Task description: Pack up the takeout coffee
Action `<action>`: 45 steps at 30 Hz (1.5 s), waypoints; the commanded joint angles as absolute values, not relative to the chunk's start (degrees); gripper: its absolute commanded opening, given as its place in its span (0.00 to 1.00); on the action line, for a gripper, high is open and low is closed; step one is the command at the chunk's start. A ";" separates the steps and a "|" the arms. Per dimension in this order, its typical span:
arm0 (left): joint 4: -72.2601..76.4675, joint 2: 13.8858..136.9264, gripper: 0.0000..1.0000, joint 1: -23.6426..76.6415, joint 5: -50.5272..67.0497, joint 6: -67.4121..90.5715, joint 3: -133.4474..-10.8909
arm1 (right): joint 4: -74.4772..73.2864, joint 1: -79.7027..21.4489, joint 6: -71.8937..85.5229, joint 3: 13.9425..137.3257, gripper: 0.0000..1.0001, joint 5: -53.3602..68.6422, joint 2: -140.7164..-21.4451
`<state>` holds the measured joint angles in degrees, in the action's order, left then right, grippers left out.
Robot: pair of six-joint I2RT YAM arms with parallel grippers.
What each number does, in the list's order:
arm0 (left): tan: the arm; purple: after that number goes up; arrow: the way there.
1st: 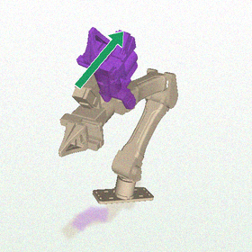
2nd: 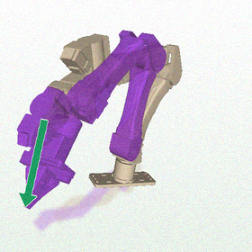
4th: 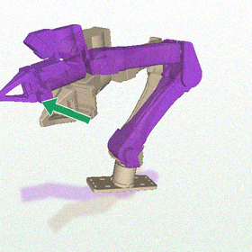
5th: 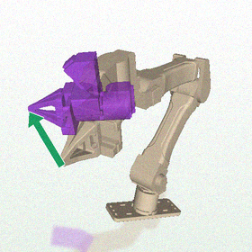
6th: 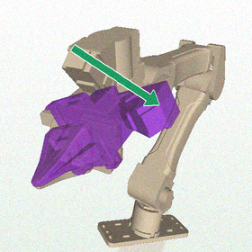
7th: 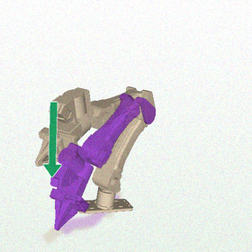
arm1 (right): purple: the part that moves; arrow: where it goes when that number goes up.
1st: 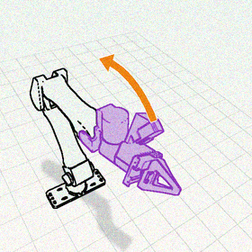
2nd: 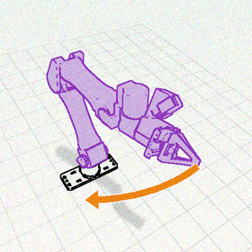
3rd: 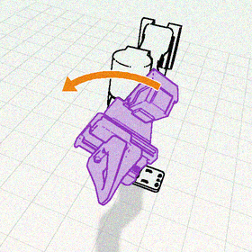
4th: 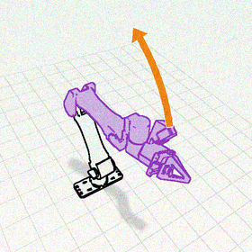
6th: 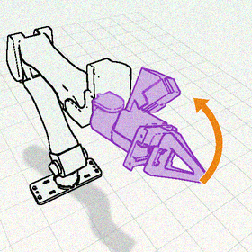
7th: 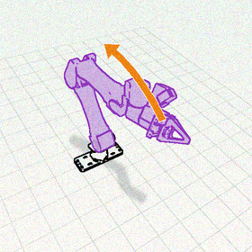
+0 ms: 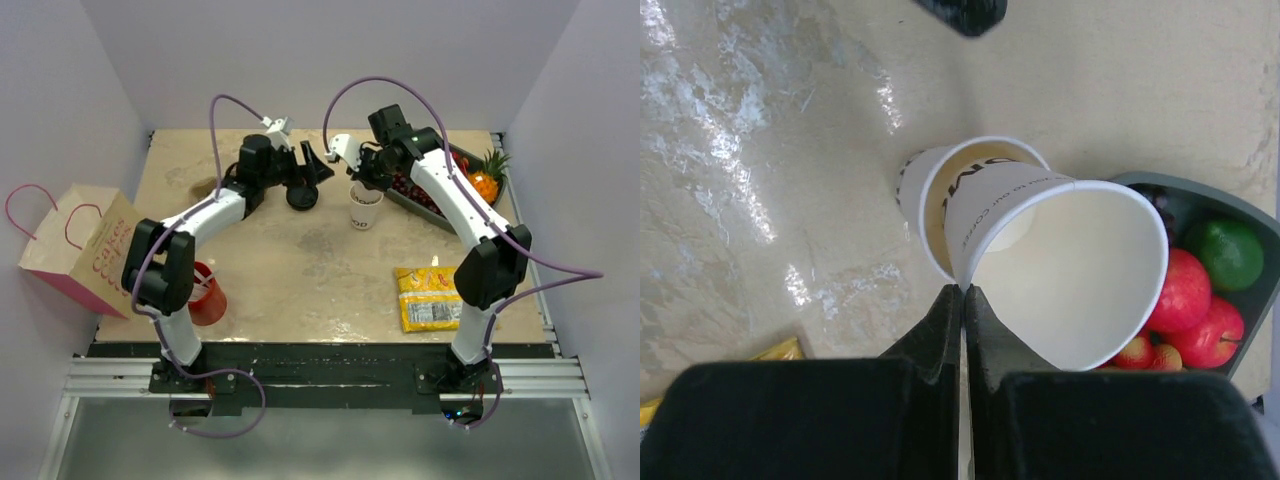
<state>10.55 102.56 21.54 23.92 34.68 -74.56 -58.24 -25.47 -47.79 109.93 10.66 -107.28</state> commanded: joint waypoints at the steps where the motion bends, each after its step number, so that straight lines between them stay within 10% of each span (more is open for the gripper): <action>1: 18.36 108.18 0.93 24.25 26.45 40.68 -77.16 | -57.40 -25.31 -45.00 111.63 0.00 10.64 -106.35; 13: 12.75 101.88 0.90 21.19 22.42 35.88 -82.43 | -62.48 -26.97 -50.51 123.84 0.00 17.57 -100.91; 25: -12.99 82.89 0.93 13.28 10.64 5.48 -79.81 | -74.71 -42.70 -69.25 105.30 0.00 15.91 -98.43; 45: -21.45 74.62 0.98 12.66 1.32 -6.42 -75.06 | -50.71 -47.11 -62.05 85.78 0.00 13.36 -95.62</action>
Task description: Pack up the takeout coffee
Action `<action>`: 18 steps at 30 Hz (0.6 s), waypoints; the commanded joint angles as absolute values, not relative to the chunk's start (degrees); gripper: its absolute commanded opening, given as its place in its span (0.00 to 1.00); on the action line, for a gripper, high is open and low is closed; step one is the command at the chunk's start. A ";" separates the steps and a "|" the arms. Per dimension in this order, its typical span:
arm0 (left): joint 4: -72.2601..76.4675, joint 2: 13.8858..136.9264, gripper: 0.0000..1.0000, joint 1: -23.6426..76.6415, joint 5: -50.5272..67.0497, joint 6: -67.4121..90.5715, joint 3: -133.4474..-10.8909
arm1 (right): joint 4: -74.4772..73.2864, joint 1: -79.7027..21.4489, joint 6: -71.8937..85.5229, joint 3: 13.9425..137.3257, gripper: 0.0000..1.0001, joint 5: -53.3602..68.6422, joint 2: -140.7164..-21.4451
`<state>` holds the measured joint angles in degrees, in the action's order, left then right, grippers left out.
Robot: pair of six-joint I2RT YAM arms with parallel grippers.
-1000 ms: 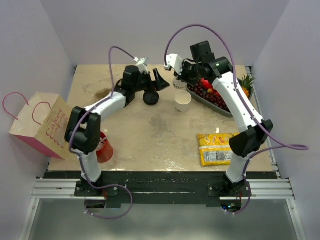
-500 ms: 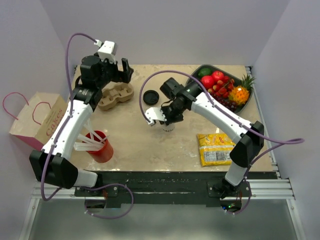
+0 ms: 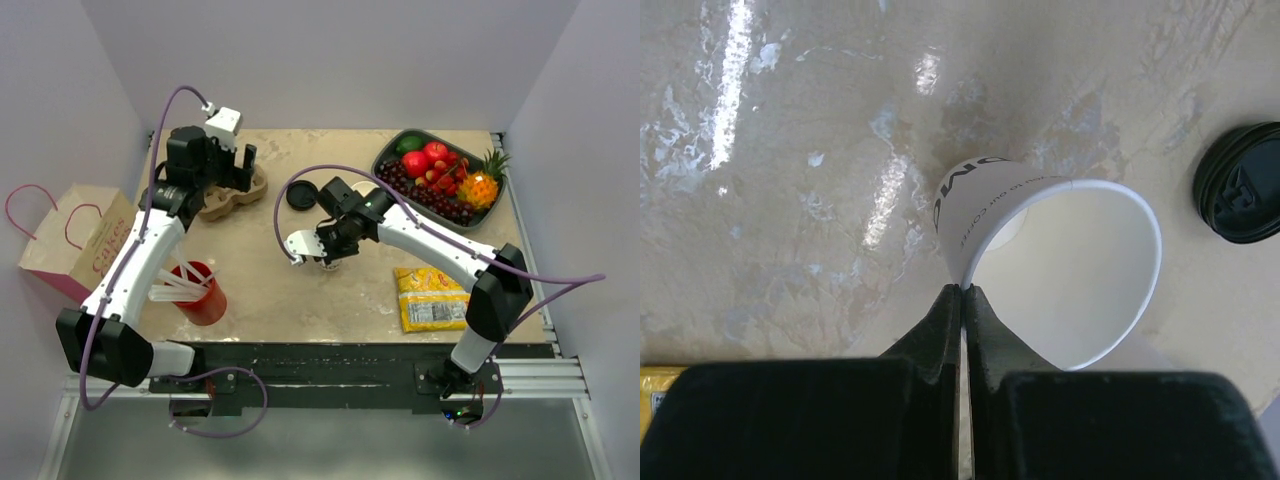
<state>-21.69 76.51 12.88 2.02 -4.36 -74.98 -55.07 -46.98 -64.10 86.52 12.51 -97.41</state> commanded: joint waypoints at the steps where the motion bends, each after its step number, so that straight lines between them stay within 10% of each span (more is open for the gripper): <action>1: -21.45 74.79 0.98 12.57 1.84 -6.24 -75.23 | -50.63 -47.02 -61.62 85.52 0.00 14.06 -95.80; 18: -24.70 76.64 0.98 10.99 3.60 -6.77 -76.99 | -48.25 -46.93 -58.62 86.13 0.11 15.20 -99.84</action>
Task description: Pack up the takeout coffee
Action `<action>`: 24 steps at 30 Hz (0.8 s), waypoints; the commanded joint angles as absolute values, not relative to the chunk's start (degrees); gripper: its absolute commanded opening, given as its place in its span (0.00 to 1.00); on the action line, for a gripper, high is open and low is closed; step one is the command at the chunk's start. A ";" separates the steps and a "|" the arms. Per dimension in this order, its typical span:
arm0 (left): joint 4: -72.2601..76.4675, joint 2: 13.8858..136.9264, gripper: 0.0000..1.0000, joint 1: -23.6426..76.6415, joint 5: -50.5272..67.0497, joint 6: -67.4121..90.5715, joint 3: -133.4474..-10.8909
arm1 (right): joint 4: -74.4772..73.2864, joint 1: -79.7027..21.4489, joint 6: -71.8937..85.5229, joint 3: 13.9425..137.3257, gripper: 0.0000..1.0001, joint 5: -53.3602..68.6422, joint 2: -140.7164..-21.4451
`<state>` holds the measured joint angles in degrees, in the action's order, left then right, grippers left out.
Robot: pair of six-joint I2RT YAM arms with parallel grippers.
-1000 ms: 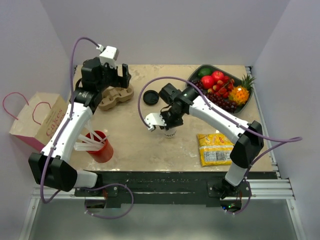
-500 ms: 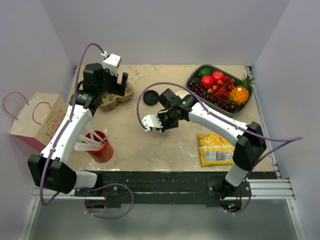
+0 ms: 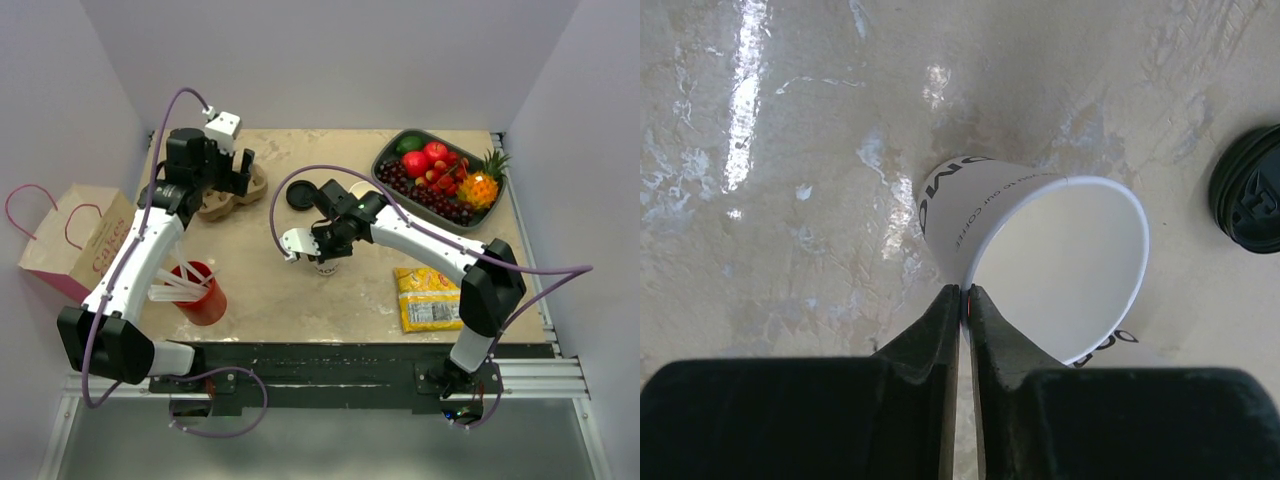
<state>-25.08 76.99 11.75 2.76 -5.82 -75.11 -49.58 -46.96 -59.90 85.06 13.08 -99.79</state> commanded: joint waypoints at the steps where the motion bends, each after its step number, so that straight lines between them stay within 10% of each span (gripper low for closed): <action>1: -24.61 76.64 0.98 10.90 4.04 -6.59 -76.91 | -48.25 -46.93 -58.54 86.05 0.12 15.29 -99.93; 24: -25.84 78.13 0.97 10.64 14.59 -5.80 -76.99 | -55.04 -38.86 -52.31 107.98 0.30 28.46 -102.73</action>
